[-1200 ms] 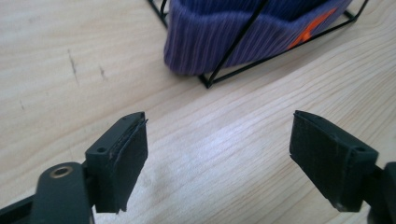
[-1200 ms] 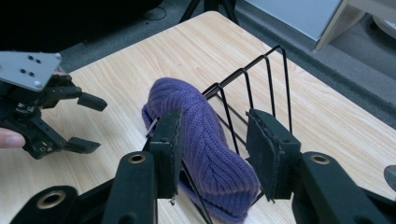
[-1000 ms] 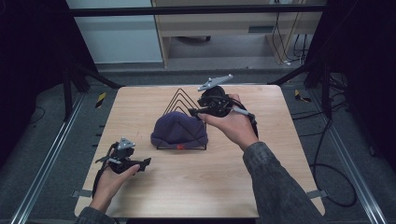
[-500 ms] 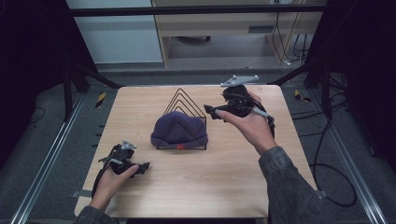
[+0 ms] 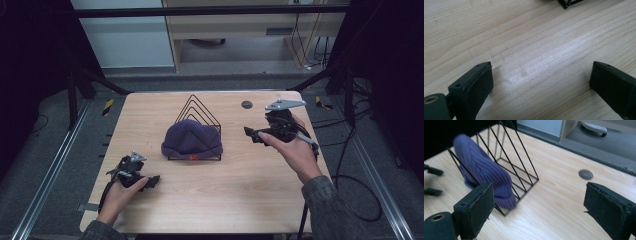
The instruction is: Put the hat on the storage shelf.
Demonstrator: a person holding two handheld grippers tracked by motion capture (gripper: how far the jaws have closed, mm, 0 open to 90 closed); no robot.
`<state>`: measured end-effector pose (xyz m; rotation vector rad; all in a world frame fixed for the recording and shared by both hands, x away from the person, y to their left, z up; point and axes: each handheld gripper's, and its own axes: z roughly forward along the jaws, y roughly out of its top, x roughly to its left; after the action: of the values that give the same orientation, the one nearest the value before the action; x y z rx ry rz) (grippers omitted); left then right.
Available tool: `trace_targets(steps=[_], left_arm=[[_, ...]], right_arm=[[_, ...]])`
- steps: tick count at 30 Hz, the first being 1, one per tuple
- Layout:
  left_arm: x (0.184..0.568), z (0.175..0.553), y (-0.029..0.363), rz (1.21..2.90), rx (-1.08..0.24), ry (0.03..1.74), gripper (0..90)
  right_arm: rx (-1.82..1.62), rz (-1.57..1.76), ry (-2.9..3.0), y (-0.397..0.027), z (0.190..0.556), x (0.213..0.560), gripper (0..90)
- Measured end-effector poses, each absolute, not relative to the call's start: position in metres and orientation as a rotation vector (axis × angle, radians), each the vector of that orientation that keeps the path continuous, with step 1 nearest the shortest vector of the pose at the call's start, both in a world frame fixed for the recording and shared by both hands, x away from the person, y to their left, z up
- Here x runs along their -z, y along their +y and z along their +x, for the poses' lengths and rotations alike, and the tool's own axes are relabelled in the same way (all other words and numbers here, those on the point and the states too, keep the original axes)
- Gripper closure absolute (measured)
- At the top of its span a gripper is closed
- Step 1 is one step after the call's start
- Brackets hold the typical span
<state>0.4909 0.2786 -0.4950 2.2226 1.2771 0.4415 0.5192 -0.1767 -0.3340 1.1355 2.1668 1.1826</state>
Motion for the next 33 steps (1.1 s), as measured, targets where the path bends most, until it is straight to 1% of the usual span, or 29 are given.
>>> trace_targets(steps=[12, 20, 28, 33], left_arm=[[0.496, 0.491, 0.279, 2.217, -0.454, 1.269, 1.8], [0.497, 0.491, 0.278, 2.214, -0.453, 1.267, 0.6], [0.497, 0.491, 0.278, 2.216, -0.453, 1.267, 0.3], [0.498, 0.49, 0.278, 2.208, -0.462, 1.259, 0.2]], right_arm=[[-1.153, 1.237, 2.14, -0.211, 0.504, 0.365, 9.7], [-1.111, 1.308, 2.15, -0.228, 0.491, 0.397, 9.1], [-1.068, 1.371, 2.179, -0.235, 0.483, 0.433, 8.9], [-1.023, 1.398, 2.211, -0.231, 0.481, 0.459, 9.6]])
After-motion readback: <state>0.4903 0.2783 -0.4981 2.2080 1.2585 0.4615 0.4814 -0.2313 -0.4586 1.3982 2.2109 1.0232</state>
